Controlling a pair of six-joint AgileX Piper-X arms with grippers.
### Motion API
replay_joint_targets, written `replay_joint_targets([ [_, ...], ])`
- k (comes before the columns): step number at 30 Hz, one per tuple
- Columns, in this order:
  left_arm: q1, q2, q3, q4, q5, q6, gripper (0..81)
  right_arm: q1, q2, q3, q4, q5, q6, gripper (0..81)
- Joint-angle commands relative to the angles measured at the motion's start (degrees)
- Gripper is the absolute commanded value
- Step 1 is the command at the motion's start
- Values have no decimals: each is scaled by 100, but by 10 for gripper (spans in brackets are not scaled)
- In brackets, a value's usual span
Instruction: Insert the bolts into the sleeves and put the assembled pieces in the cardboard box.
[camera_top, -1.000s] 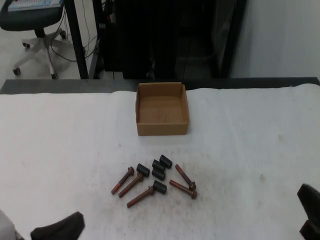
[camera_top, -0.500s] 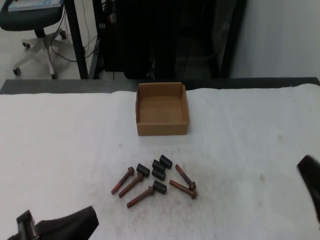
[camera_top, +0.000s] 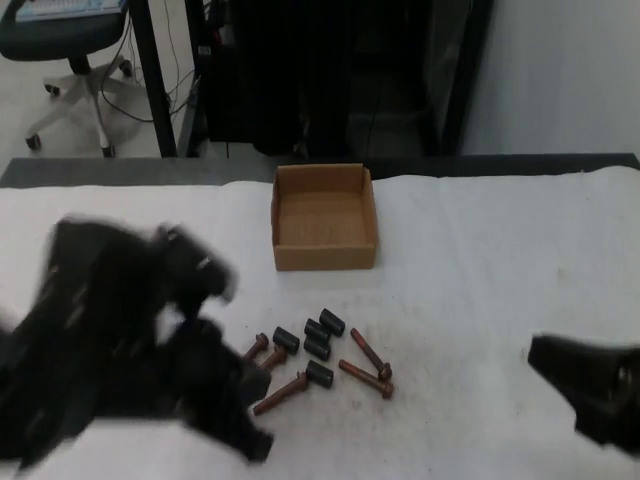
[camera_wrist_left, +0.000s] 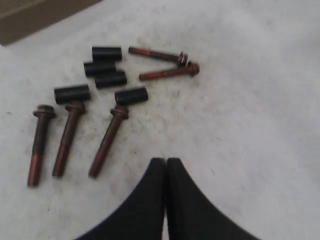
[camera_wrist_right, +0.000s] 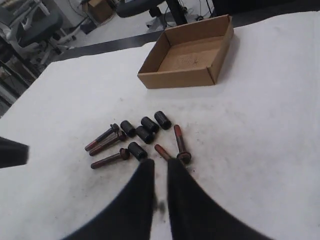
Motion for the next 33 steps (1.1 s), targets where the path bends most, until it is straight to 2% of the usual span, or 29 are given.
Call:
replay_joint_targets([
  [1,-3,1387,-1507,995,-44,356,3,-2,795,-1018,417,-55,-665,167],
  [6,-3,2545,-3124,2635,-325,904,27,-22,1688,-1964,889,-33,-1412,177],
  [9,36,2843,-3725,3351,-506,906,129,-18,2001,-2328,970,-33,-1426,177],
  [12,70,2970,-3802,3638,-648,856,275,-18,2170,-2480,981,-33,-1729,177],
  [14,68,3055,-3781,3668,-1196,856,319,-18,2206,-2490,981,-33,-1839,177],
  [18,83,3288,-3782,3760,-2101,948,321,-18,2214,-2490,1055,-33,-1883,177],
  [33,82,3948,-3782,2938,-2100,899,321,-18,2214,-2490,1074,94,-1883,177],
])
